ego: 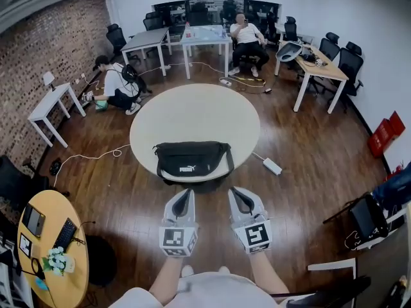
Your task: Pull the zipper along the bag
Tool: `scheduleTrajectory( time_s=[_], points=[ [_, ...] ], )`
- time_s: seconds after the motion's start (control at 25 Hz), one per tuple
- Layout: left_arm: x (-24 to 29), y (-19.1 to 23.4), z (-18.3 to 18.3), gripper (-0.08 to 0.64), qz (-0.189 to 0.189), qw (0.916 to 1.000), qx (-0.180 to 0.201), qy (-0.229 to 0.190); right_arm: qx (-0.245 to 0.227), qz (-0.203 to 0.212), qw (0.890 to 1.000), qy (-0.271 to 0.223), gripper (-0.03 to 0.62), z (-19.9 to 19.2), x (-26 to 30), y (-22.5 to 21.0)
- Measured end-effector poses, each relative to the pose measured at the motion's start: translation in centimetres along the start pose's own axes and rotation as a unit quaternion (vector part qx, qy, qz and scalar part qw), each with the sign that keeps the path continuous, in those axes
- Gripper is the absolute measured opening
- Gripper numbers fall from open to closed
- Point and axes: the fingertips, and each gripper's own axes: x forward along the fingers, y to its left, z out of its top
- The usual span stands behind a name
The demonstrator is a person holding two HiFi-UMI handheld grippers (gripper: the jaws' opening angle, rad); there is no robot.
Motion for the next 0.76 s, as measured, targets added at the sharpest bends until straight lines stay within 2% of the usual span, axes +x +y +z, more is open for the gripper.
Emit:
scheduleTrajectory(
  time_s=[0.16,0.32,0.52,0.76],
  points=[
    [-2.1,0.6,1.2,0.017,-0.007,0.9998,0.006,-0.015,0.008,-0.011,1.000,-0.009,-0.012,0.9,-0.3,1.0],
    [-4.4,2.2,1.7,0.017,0.005,0.9996,-0.007,-0.026,-0.003,0.006,1.000,-0.006,-0.012,1.5,0.0,3.5],
    [-5.3,3.5,0.6,0.017,0.005,0.9999,0.003,-0.014,0.012,0.013,1.000,0.018,-0.012,0.4,0.5,5.8],
    [-6.6,6.9,0.4,0.017,0.006,0.9998,-0.001,-0.018,0.003,0.019,1.000,0.014,-0.012,0.9,2.7,8.9]
  ],
)
